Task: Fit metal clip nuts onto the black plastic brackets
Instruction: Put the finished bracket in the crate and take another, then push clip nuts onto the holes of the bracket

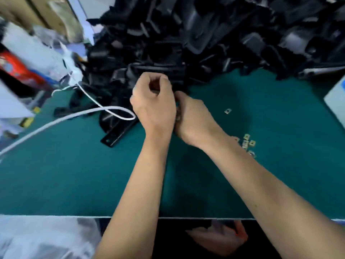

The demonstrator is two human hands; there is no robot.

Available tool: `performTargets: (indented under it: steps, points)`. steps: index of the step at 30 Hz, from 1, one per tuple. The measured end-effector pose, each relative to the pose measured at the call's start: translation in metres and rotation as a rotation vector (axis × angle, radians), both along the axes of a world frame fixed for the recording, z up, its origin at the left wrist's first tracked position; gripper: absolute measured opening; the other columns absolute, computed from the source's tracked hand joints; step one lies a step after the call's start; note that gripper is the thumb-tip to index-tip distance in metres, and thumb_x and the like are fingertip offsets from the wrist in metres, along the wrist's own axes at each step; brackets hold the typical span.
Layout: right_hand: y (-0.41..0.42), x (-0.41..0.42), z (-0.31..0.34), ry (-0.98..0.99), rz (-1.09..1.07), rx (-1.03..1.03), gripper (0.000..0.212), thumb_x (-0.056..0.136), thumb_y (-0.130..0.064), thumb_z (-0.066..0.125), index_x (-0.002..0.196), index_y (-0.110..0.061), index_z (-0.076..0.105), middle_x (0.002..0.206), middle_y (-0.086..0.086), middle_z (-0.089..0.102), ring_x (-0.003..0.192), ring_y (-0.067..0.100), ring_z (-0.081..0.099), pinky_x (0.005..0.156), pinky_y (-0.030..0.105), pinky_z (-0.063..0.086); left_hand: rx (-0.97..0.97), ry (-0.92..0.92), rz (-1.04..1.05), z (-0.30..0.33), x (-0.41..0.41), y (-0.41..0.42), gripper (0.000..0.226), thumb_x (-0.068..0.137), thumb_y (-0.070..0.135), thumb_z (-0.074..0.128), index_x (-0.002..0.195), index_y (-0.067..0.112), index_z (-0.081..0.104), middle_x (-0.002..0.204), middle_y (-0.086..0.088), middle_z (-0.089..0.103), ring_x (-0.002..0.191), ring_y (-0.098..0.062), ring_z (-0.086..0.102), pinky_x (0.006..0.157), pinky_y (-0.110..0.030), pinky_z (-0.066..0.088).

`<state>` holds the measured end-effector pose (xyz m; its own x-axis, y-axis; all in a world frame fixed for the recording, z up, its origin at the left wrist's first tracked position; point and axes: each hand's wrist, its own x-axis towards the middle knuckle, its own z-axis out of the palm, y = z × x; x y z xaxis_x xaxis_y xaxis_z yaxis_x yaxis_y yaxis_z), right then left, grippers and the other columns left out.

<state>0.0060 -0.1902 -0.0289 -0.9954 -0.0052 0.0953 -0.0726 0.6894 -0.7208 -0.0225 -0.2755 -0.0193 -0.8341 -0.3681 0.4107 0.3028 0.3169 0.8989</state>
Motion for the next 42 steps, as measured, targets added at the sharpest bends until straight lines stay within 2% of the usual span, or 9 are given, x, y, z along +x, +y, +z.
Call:
performTargets:
  steps: [5, 8, 17, 20, 23, 27, 31, 34, 42]
  points:
    - [-0.077, -0.028, -0.026, -0.006, 0.068, 0.286, 0.067, 0.088, -0.031, 0.065, 0.144, -0.026, 0.029, 0.135, 0.016, 0.039, 0.119, 0.037, 0.040, 0.095, 0.047, 0.048, -0.058, 0.158, 0.204, 0.006, -0.002, -0.053, 0.014, 0.090, 0.008, 0.058, 0.078, 0.013, 0.065, 0.065, 0.013, 0.057, 0.063, -0.001, 0.056, 0.064, -0.010, 0.040]
    - [-0.104, -0.029, -0.038, 0.024, 0.058, 0.324, 0.077, 0.089, -0.046, 0.062, 0.146, -0.039, 0.012, 0.151, 0.021, 0.026, 0.132, 0.043, 0.031, 0.108, 0.054, 0.035, -0.108, 0.155, 0.371, 0.000, -0.010, -0.080, 0.011, 0.089, 0.013, 0.056, 0.086, 0.010, 0.066, 0.081, 0.001, 0.066, 0.080, -0.016, 0.063, 0.078, -0.030, 0.050]
    - [-0.042, -0.046, -0.022, -0.010, -0.085, 0.238, 0.080, 0.054, -0.067, 0.090, 0.109, -0.037, 0.041, 0.116, 0.008, 0.050, 0.110, 0.034, 0.047, 0.092, 0.047, 0.041, -0.421, -0.338, 0.346, -0.030, -0.030, -0.096, 0.024, 0.100, 0.034, 0.057, 0.106, 0.015, 0.070, 0.119, -0.012, 0.064, 0.121, -0.030, 0.049, 0.100, -0.027, 0.028]
    - [0.003, -0.043, -0.007, -0.090, 0.021, 0.072, 0.076, 0.049, -0.065, 0.093, 0.102, -0.039, 0.044, 0.112, 0.001, 0.054, 0.103, 0.024, 0.053, 0.085, 0.041, 0.050, -0.314, -0.113, 0.373, -0.023, -0.023, -0.073, 0.018, 0.098, 0.027, 0.058, 0.099, 0.012, 0.067, 0.112, -0.008, 0.061, 0.107, -0.025, 0.050, 0.088, -0.023, 0.029]
    - [0.034, -0.036, 0.003, -0.050, 0.152, -0.041, 0.077, 0.049, -0.055, 0.098, 0.107, -0.044, 0.049, 0.118, -0.001, 0.059, 0.097, 0.017, 0.060, 0.078, 0.034, 0.052, -0.239, 0.059, 0.186, -0.011, -0.020, -0.036, 0.024, 0.098, 0.030, 0.057, 0.080, 0.015, 0.059, 0.084, 0.002, 0.062, 0.078, -0.014, 0.054, 0.072, -0.026, 0.037]
    - [0.051, -0.024, 0.004, 0.023, 0.304, -0.176, 0.086, 0.059, -0.048, 0.095, 0.131, -0.039, 0.049, 0.124, -0.015, 0.063, 0.115, 0.004, 0.061, 0.097, 0.032, 0.054, 0.046, -0.583, -0.434, 0.005, -0.038, 0.001, 0.051, 0.094, 0.069, 0.055, 0.101, 0.022, 0.072, 0.102, 0.003, 0.075, 0.095, -0.017, 0.072, 0.086, -0.037, 0.055]
    - [0.079, -0.019, -0.002, 0.029, 0.371, -0.194, 0.083, 0.075, -0.026, 0.092, 0.148, -0.028, 0.051, 0.138, -0.015, 0.061, 0.119, 0.006, 0.063, 0.107, 0.036, 0.051, 0.468, -0.531, -0.577, -0.001, -0.047, 0.026, 0.042, 0.101, 0.045, 0.064, 0.120, 0.009, 0.070, 0.108, -0.006, 0.079, 0.098, -0.027, 0.077, 0.087, -0.042, 0.062]
    - [0.110, -0.015, -0.004, 0.018, 0.344, -0.355, 0.071, 0.085, -0.014, 0.085, 0.147, -0.035, 0.056, 0.147, -0.011, 0.055, 0.097, 0.020, 0.074, 0.082, 0.036, 0.062, 0.694, -0.510, -0.562, -0.011, -0.053, 0.034, 0.040, 0.100, 0.027, 0.068, 0.129, 0.000, 0.060, 0.109, -0.017, 0.077, 0.098, -0.036, 0.076, 0.087, -0.051, 0.062]
    - [0.185, -0.008, -0.014, -0.157, 0.294, -0.116, 0.028, 0.072, -0.036, 0.091, 0.097, -0.030, 0.080, 0.090, -0.007, 0.073, 0.070, 0.018, 0.056, 0.061, 0.018, 0.045, 0.353, -0.308, -0.730, -0.014, -0.068, 0.016, 0.036, 0.108, 0.024, 0.041, 0.131, -0.002, 0.052, 0.099, -0.008, 0.077, 0.062, -0.016, 0.053, 0.052, -0.027, 0.036]
